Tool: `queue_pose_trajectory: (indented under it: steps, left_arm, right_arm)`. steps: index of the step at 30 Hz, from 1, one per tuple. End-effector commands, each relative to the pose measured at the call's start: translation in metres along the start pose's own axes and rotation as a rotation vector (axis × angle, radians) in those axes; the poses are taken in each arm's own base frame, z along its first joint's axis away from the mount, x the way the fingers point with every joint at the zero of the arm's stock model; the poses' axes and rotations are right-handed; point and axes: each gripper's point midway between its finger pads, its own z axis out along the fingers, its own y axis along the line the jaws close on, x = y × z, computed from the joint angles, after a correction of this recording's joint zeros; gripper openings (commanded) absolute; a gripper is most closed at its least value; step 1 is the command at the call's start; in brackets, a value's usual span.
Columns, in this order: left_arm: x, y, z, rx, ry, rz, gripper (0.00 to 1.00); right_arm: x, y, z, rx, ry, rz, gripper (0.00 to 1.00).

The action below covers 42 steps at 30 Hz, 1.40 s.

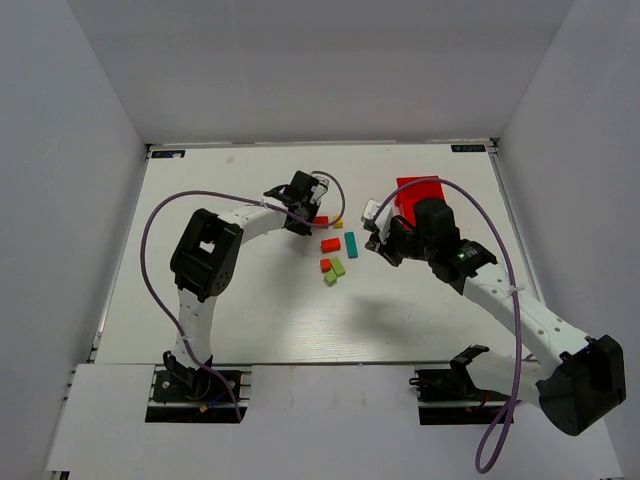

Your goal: Build the wood block tower

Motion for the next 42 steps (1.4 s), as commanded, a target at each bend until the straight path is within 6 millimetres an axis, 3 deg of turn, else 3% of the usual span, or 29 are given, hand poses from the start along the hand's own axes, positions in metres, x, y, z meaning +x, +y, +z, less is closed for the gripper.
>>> queue_pose_trajectory:
  steps: [1,7,12,15,16,17,18,19,20,21,22,23,24,25,26,28,29,32,33,34,37,38,39,40,42]
  left_arm:
    - [-0.007,0.003,-0.003,-0.020,-0.011,-0.007,0.05]
    - [-0.012,0.002,-0.004,-0.020,-0.020,-0.008,0.03]
    - [-0.001,-0.002,-0.009,0.008,0.018,-0.004,0.03]
    - [-0.005,-0.012,-0.033,0.058,-0.006,-0.008,0.09]
    - [0.007,-0.013,-0.038,0.066,0.010,-0.019,0.17]
    - [-0.003,-0.011,-0.063,0.071,-0.041,-0.023,0.23]
    - [0.007,-0.010,-0.069,0.072,-0.051,-0.034,0.30]
    - [0.006,-0.007,-0.081,0.067,-0.086,-0.037,0.38]
    - [0.003,-0.002,-0.095,0.045,-0.126,-0.050,0.54]
    - [-0.002,0.004,-0.126,0.035,-0.202,-0.059,0.59]
    - [-0.009,0.006,-0.144,0.034,-0.260,-0.079,0.62]
    - [-0.013,0.012,-0.161,0.016,-0.313,-0.098,0.67]
    - [-0.006,0.017,-0.172,0.001,-0.343,-0.115,0.72]
    - [-0.024,0.021,-0.214,0.009,-0.485,-0.135,0.74]
    - [-0.024,0.027,-0.230,-0.009,-0.537,-0.176,0.86]
    - [-0.017,0.032,-0.249,-0.007,-0.609,-0.189,0.92]
    - [-0.017,0.039,-0.270,-0.025,-0.676,-0.207,0.95]
    - [-0.014,0.045,-0.293,-0.038,-0.741,-0.225,0.95]
    - [-0.009,0.046,-0.294,-0.036,-0.750,-0.227,0.95]
    - [-0.008,0.047,-0.307,-0.030,-0.790,-0.233,0.97]
    - [-0.005,0.049,-0.321,-0.017,-0.843,-0.251,0.98]
    - [-0.001,0.049,-0.325,-0.015,-0.858,-0.253,0.98]
    - [0.002,0.050,-0.324,-0.015,-0.857,-0.253,0.98]
    - [0.002,0.050,-0.327,-0.014,-0.866,-0.254,0.99]
    - [0.002,0.050,-0.327,-0.014,-0.866,-0.254,0.99]
  right_arm:
    - [-0.011,-0.001,-0.004,0.010,-0.040,-0.011,0.00]
    - [-0.010,-0.001,-0.004,0.009,-0.038,-0.009,0.00]
    - [-0.011,0.000,-0.005,0.009,-0.041,-0.011,0.00]
    - [-0.012,-0.001,-0.005,0.009,-0.044,-0.014,0.00]
    - [-0.010,0.000,-0.005,0.006,-0.038,-0.009,0.00]
    - [-0.010,0.000,-0.005,0.008,-0.038,-0.012,0.00]
    - [-0.010,0.000,-0.004,0.006,-0.038,-0.013,0.00]
    - [-0.010,-0.002,-0.004,0.013,-0.036,-0.012,0.12]
    - [-0.008,-0.002,-0.004,0.015,-0.030,-0.012,0.26]
    - [-0.008,-0.003,-0.003,0.019,-0.027,-0.015,0.39]
    - [-0.005,-0.006,-0.002,0.029,-0.014,-0.014,0.54]
    - [-0.003,-0.007,-0.001,0.029,-0.008,-0.019,0.75]
    - [-0.002,-0.009,0.000,0.034,0.000,-0.025,0.79]
    - [0.004,-0.010,0.006,0.028,0.023,-0.021,0.81]
    - [0.004,-0.012,0.008,0.032,0.029,-0.026,0.81]
    - [0.012,-0.016,0.016,0.021,0.057,-0.042,0.76]
    - [0.012,-0.019,0.022,0.015,0.064,-0.053,0.64]
    - [0.029,-0.014,0.042,-0.089,0.097,-0.158,0.36]
    - [0.018,-0.012,0.045,-0.138,0.054,-0.229,0.21]
    - [0.018,-0.013,0.048,-0.158,0.048,-0.295,0.19]
    - [0.022,-0.016,0.063,-0.202,0.039,-0.410,0.22]
    - [0.027,-0.016,0.069,-0.222,0.048,-0.416,0.26]
    - [0.030,-0.013,0.075,-0.261,0.052,-0.410,0.36]
    - [0.029,-0.021,0.081,-0.272,0.055,-0.438,0.40]
    - [0.035,-0.015,0.086,-0.336,0.075,-0.427,0.45]
